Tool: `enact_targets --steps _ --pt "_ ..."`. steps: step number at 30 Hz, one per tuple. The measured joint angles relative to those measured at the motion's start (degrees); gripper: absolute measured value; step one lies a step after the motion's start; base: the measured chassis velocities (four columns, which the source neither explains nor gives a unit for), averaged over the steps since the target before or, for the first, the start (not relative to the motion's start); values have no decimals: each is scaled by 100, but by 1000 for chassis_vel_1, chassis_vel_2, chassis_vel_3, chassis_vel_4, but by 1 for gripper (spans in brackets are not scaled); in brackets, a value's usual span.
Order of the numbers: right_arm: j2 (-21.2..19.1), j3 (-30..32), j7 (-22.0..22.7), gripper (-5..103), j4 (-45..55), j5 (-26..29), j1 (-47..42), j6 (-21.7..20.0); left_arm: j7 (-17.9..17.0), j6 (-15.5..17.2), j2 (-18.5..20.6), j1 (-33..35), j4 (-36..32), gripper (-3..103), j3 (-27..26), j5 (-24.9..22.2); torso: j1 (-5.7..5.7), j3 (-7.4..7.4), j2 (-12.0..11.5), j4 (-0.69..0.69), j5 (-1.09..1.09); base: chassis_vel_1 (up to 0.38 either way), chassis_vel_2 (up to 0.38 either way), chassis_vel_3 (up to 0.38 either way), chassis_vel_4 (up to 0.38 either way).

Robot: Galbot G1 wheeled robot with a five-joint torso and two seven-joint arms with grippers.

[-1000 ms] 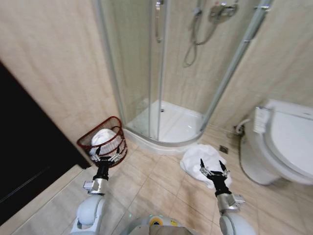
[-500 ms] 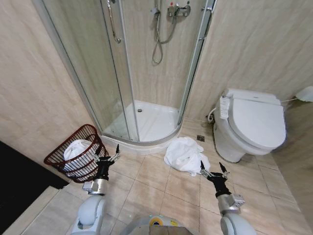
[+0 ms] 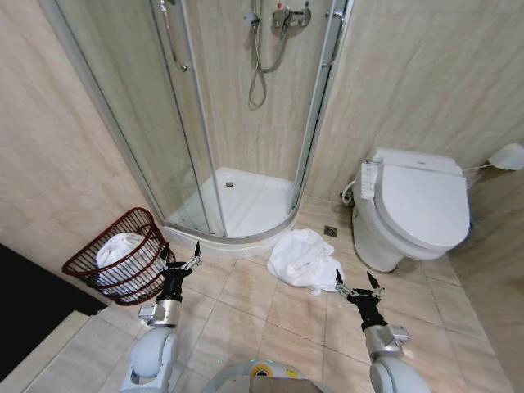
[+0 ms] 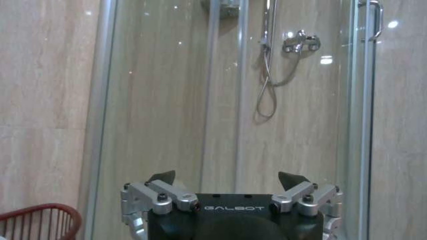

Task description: Discard the used towel into the hamper.

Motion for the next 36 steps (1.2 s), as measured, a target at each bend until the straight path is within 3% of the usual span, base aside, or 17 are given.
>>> enact_targets --steps 36 --pt "-25 42 -10 100 -68 18 -66 187 38 54 -48 38 -27 100 1 -2 0 0 0 0 -1 -51 -54 53 53"
